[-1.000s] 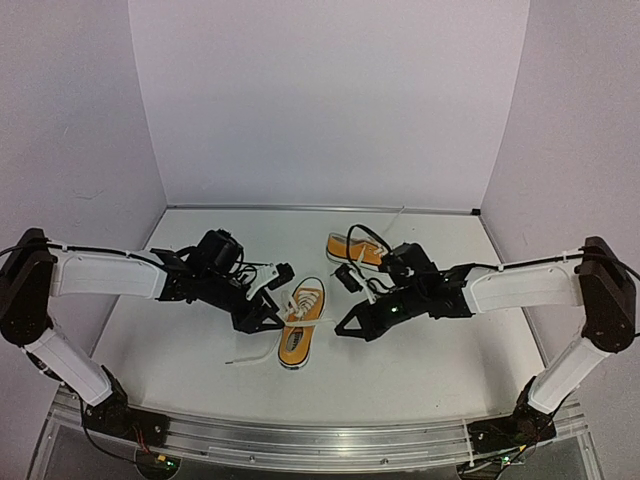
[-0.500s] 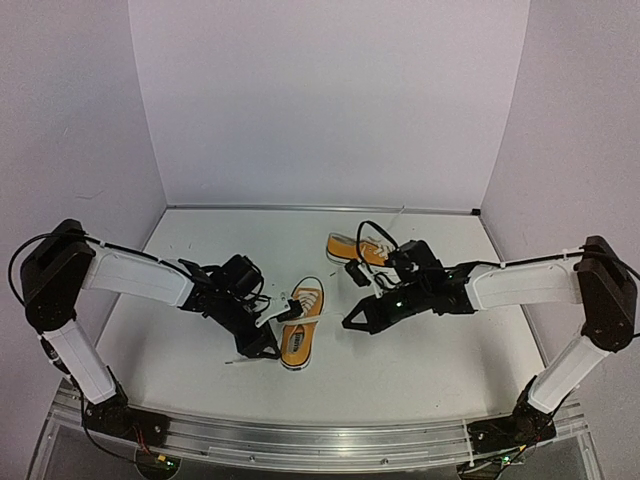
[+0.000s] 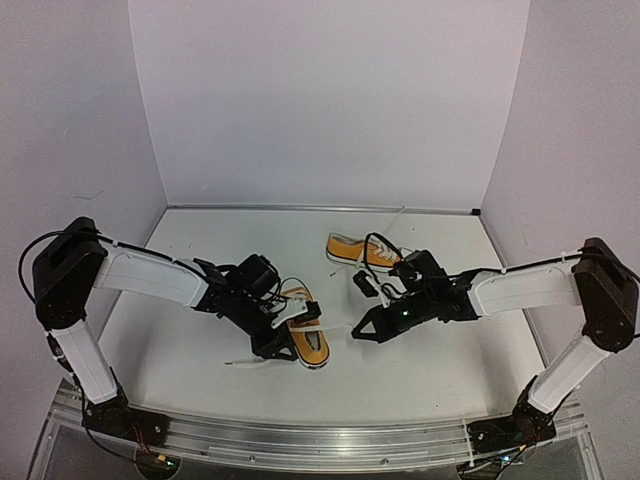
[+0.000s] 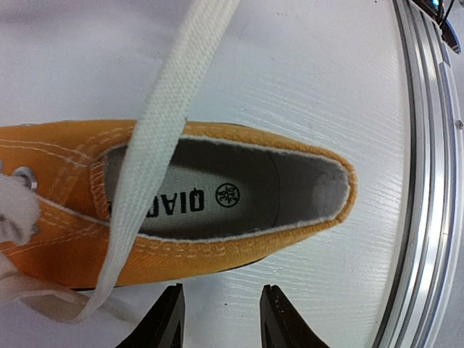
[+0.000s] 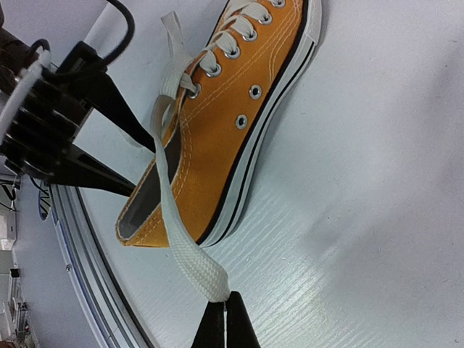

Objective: Tie the shoes

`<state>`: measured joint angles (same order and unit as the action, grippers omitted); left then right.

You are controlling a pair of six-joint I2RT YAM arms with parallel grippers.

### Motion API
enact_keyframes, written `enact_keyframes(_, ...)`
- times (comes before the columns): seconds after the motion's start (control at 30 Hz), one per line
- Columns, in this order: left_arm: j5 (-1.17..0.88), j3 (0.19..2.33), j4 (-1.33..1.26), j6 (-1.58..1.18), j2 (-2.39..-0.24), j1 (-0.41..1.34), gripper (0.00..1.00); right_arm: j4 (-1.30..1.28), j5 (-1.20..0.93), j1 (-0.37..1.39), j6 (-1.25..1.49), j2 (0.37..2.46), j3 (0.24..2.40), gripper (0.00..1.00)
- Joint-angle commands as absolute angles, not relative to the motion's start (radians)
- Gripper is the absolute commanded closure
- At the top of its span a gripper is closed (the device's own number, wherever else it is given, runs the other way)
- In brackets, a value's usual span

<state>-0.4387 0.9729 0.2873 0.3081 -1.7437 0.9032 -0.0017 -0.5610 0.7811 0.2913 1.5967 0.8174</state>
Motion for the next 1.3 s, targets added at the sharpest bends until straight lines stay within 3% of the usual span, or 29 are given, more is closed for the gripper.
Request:
enact_keyframes(0.0, -0.325, 0.881, 0.155, 0.312, -1.554, 0.898, 0.62, 0.017, -0.555, 0.778, 0.295, 1.589, 0.817, 1.00)
enact_keyframes(0.17, -0.226, 0.832, 0.064, 0.358, -1.510, 0.894, 0.60, 0.017, -0.541, 0.777, 0.296, 1.601, 0.822, 1.00)
enact_keyframes(0.8, -0.210, 0.941, 0.062, 0.511, -1.669, 0.884, 0.63, 0.015, -0.530, 0.755, 0.317, 1.630, 0.801, 1.00)
enact_keyframes(0.9, -0.222, 0.949, 0.069, 0.520, -1.683, 0.884, 0.67, 0.015, -0.528, 0.755, 0.316, 1.634, 0.800, 1.00)
enact_keyframes(1.13, -0.255, 0.952, 0.088, 0.526, -1.679, 0.884, 0.88, 0.015, -0.535, 0.755, 0.315, 1.656, 0.801, 0.99)
enact_keyframes(1.27, -0.273, 0.939, 0.076, 0.519, -1.640, 0.884, 0.98, 0.006, -0.544, 0.755, 0.307, 1.664, 0.814, 0.93)
